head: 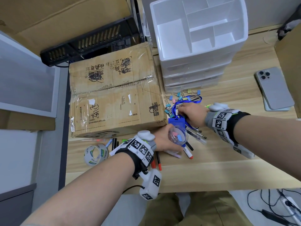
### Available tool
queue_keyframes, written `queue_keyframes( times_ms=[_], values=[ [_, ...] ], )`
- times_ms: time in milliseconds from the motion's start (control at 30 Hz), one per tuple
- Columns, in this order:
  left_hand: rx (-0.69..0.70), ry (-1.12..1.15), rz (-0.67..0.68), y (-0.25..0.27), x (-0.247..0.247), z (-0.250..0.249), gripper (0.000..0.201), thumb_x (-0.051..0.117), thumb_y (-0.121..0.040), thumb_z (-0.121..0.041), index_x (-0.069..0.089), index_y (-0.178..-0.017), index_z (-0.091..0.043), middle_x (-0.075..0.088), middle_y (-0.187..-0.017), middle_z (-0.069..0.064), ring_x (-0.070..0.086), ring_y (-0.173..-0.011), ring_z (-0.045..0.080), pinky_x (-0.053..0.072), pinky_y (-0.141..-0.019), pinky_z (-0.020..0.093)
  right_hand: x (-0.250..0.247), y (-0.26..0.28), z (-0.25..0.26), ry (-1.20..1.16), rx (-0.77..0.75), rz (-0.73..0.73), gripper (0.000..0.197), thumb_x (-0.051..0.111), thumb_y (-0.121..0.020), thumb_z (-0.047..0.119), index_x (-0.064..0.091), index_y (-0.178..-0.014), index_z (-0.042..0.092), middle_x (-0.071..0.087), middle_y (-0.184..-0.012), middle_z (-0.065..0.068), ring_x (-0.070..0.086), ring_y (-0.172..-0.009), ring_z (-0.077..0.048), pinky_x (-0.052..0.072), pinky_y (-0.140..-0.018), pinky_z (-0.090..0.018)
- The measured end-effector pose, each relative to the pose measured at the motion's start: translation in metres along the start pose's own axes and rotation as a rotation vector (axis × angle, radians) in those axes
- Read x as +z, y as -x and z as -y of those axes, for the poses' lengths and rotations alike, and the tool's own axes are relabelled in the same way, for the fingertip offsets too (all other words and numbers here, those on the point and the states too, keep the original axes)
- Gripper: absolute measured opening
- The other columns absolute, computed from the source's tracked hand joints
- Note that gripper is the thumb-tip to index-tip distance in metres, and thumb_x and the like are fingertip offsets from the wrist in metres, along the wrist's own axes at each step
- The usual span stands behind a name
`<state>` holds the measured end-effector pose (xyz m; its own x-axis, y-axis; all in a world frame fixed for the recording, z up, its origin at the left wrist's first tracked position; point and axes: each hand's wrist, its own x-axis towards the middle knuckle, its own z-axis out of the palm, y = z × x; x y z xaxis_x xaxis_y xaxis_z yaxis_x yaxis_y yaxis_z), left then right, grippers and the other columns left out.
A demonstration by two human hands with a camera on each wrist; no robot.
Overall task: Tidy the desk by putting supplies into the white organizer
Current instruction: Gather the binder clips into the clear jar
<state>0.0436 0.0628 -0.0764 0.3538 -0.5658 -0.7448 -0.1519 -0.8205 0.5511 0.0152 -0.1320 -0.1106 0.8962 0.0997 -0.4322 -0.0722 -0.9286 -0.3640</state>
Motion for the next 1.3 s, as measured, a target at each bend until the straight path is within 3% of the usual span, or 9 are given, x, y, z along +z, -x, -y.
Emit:
queue_keyframes(
  times_ms=[200,333,467,567,700,867,1000,1133,1300],
  values=[
    [0.005,-0.011,-0.031,0.000,0.002,-0.001,0.062,0.088,-0.067,-0.033,0.051,-0.115,-0.017,0.063,-0.107,0.005,0.055,-0.085,0.011,0.051,-0.074,0.030,-0.002,0.001,-0.004,-0.104,0.060,0.014,0.019,0.057,-0.076,-0.001,0.060,-0.088,0.013,0.065,-0.089,-0.003,0.060,-0.083,-0.026,0.054,-0.069,-0.038],
    [0.006,0.008,-0.055,0.003,0.005,-0.003,0.065,0.090,-0.064,-0.033,0.052,-0.115,-0.018,0.064,-0.109,0.003,0.063,-0.101,0.018,0.055,-0.088,0.038,-0.015,0.007,-0.014,-0.272,0.161,-0.070,0.013,0.066,-0.080,0.002,0.065,-0.092,0.009,0.065,-0.086,-0.004,0.056,-0.078,-0.021,0.041,-0.065,-0.026],
    [0.007,0.075,-0.049,0.004,0.005,-0.005,0.050,0.088,-0.070,-0.021,0.055,-0.106,-0.010,0.064,-0.098,0.001,0.061,-0.086,0.015,0.052,-0.072,0.021,-0.032,0.012,-0.022,-0.559,0.318,-0.021,0.018,0.080,-0.077,0.007,0.066,-0.087,0.013,0.068,-0.081,-0.004,0.062,-0.067,-0.014,0.049,-0.062,-0.024],
    [0.004,0.119,-0.058,0.004,0.006,-0.007,0.055,0.089,-0.068,-0.021,0.055,-0.111,-0.013,0.064,-0.099,0.000,0.058,-0.085,0.011,0.053,-0.076,0.027,-0.046,0.021,-0.015,-0.913,0.352,0.086,0.024,0.081,-0.074,-0.004,0.066,-0.091,0.006,0.069,-0.075,-0.009,0.068,-0.058,-0.014,0.059,-0.058,-0.024],
    [-0.013,0.109,-0.073,0.002,0.008,-0.008,0.072,0.092,-0.055,-0.036,0.056,-0.114,-0.019,0.068,-0.101,-0.005,0.066,-0.091,0.011,0.059,-0.086,0.034,-0.059,0.031,0.002,-0.898,0.227,0.309,0.030,0.086,-0.072,0.005,0.071,-0.098,0.003,0.074,-0.081,-0.013,0.070,-0.071,-0.023,0.060,-0.084,-0.041],
    [0.013,0.151,-0.100,-0.004,0.012,0.001,0.084,0.092,-0.044,-0.045,0.055,-0.117,-0.026,0.071,-0.105,-0.006,0.070,-0.099,0.013,0.057,-0.091,0.042,-0.050,0.036,0.008,-1.050,0.185,0.465,0.015,0.074,-0.086,0.010,0.076,-0.099,0.002,0.074,-0.103,-0.024,0.069,-0.098,-0.033,0.048,-0.103,-0.045],
    [0.059,0.130,-0.108,0.003,0.011,-0.003,0.080,0.091,-0.043,-0.046,0.056,-0.113,-0.024,0.068,-0.106,-0.004,0.067,-0.100,0.015,0.056,-0.091,0.042,-0.046,0.039,-0.002,-1.280,0.313,0.373,0.019,0.058,-0.095,-0.001,0.063,-0.113,-0.003,0.074,-0.103,-0.021,0.075,-0.091,-0.029,0.060,-0.085,-0.033],
    [0.069,0.124,-0.108,0.007,0.010,0.001,0.078,0.089,-0.046,-0.044,0.057,-0.114,-0.024,0.066,-0.109,-0.005,0.064,-0.102,0.013,0.056,-0.089,0.038,-0.037,0.033,-0.016,-0.927,0.440,-0.013,0.015,0.062,-0.089,-0.004,0.065,-0.101,0.005,0.072,-0.086,-0.018,0.066,-0.068,-0.024,0.058,-0.059,-0.023],
    [0.083,0.119,-0.134,0.011,0.011,0.009,0.065,0.091,-0.056,-0.031,0.060,-0.112,-0.019,0.063,-0.109,-0.004,0.062,-0.103,0.014,0.053,-0.084,0.030,-0.024,0.034,-0.020,-0.258,0.219,-0.098,0.023,0.068,-0.085,0.009,0.069,-0.107,0.015,0.068,-0.102,-0.001,0.061,-0.088,-0.017,0.045,-0.075,-0.025]
  ],
)
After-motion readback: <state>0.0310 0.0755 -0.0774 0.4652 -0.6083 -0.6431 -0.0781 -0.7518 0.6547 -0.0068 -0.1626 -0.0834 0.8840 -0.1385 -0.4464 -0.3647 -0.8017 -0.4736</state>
